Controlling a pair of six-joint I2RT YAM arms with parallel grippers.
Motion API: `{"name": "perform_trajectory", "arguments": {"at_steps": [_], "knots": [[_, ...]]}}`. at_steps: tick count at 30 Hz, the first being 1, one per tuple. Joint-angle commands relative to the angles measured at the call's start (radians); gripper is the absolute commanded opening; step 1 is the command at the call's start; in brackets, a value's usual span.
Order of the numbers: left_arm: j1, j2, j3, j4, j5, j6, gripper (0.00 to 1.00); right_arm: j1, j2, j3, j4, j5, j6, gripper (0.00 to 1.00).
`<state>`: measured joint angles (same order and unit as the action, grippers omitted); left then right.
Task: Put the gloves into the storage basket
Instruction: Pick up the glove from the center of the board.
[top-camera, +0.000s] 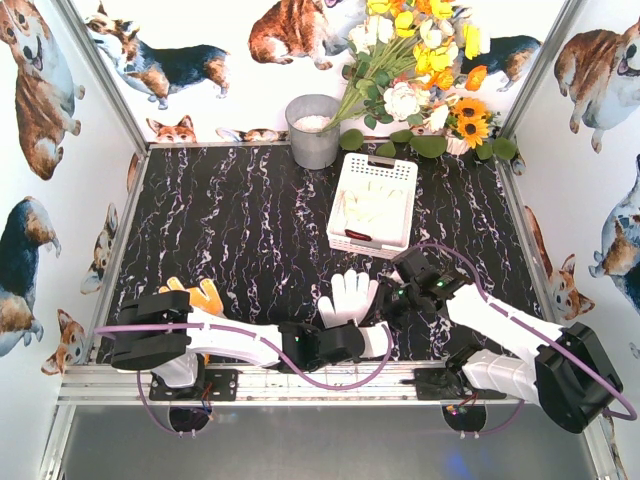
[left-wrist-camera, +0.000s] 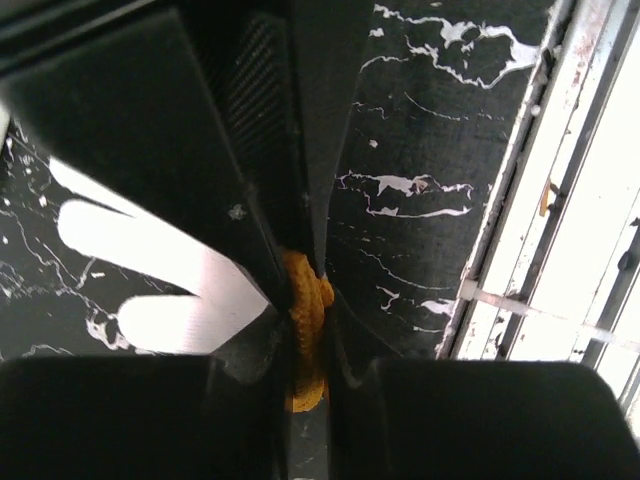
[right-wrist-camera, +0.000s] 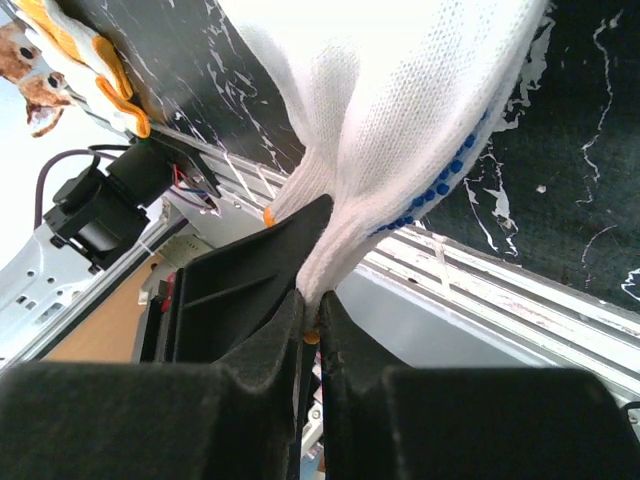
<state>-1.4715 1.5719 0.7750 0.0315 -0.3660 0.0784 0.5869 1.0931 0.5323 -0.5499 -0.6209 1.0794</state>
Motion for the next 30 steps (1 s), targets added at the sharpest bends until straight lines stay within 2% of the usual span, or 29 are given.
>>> {"name": "perform_trajectory", "arguments": {"at_steps": [1,6,11,12,13,15,22,30], "knots": [[-0.012,0.013,0.028,0.004,-0.057,-0.027,0.00,-0.026,-0.022,0.012,0.073,-0.023,0.025,0.11],[-0.010,-0.013,0.014,0.013,-0.061,-0.084,0.00,-0.092,-0.104,-0.011,0.045,0.013,0.032,0.41],[-0.009,-0.033,0.003,0.007,-0.058,-0.129,0.00,-0.127,-0.193,-0.067,0.070,0.107,0.096,0.62],[-0.009,-0.038,0.001,0.007,-0.061,-0.134,0.00,-0.127,-0.206,-0.082,0.095,0.116,0.111,0.74],[-0.009,-0.042,-0.002,0.007,-0.063,-0.136,0.00,-0.127,-0.212,-0.098,0.126,0.120,0.124,0.80],[-0.009,-0.049,-0.003,0.006,-0.066,-0.137,0.00,-0.126,-0.213,-0.124,0.179,0.125,0.142,0.84],[-0.009,-0.069,-0.009,0.011,-0.051,-0.124,0.00,-0.124,-0.148,-0.207,0.374,0.084,0.203,0.84],[-0.009,-0.094,-0.011,0.014,-0.030,-0.100,0.00,-0.099,0.055,-0.205,0.552,0.041,0.211,0.83]]}}
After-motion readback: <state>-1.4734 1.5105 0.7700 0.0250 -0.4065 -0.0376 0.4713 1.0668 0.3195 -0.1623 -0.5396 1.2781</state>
